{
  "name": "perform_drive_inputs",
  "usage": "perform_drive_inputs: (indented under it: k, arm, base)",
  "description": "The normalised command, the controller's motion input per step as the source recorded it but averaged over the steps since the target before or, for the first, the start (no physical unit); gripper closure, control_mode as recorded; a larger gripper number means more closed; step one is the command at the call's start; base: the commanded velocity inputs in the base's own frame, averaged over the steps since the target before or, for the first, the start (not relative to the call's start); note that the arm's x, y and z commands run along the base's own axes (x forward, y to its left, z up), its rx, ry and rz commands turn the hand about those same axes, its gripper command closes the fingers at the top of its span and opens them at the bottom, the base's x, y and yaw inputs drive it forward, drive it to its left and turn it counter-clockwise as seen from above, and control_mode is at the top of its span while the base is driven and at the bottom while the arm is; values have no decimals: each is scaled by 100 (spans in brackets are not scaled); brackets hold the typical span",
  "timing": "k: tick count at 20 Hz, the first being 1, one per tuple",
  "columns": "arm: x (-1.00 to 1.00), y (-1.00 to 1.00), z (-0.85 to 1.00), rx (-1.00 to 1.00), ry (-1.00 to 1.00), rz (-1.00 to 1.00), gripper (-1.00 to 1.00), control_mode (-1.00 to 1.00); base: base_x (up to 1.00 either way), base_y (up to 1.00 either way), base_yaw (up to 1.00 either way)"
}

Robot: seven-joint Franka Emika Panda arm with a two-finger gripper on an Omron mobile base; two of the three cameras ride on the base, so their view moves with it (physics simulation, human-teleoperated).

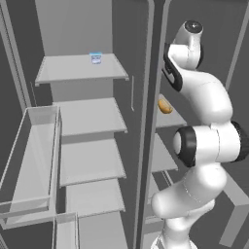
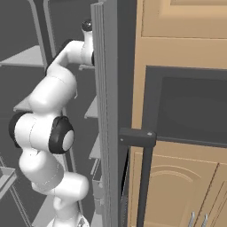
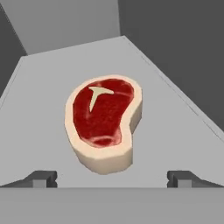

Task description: Pick up the frozen steak from the freezer, place it on any shelf in the fridge, and close the fridge and freezer doors when done.

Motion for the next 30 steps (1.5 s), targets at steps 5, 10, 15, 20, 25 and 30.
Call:
perform_drive_inputs:
  k: [5,10,15,20,25,30]
  arm:
    - [55,0,-6,0,0,0,-100,-100]
    - [46,0,-14,-1,0,0,-100,-100]
    - [17,-2,-26,-6,0,0,100,-100]
    - [1,-2,-8,-3,0,0,100,-100]
    - [-21,0,0,0,-3,0,100,-100]
    - [-95,0,1,0,-24,3,100,-100]
  base:
    - [0,0,0]
    - [0,0,0]
    - [0,0,0]
    - [0,0,0]
    - [0,0,0]
    - [0,0,0]
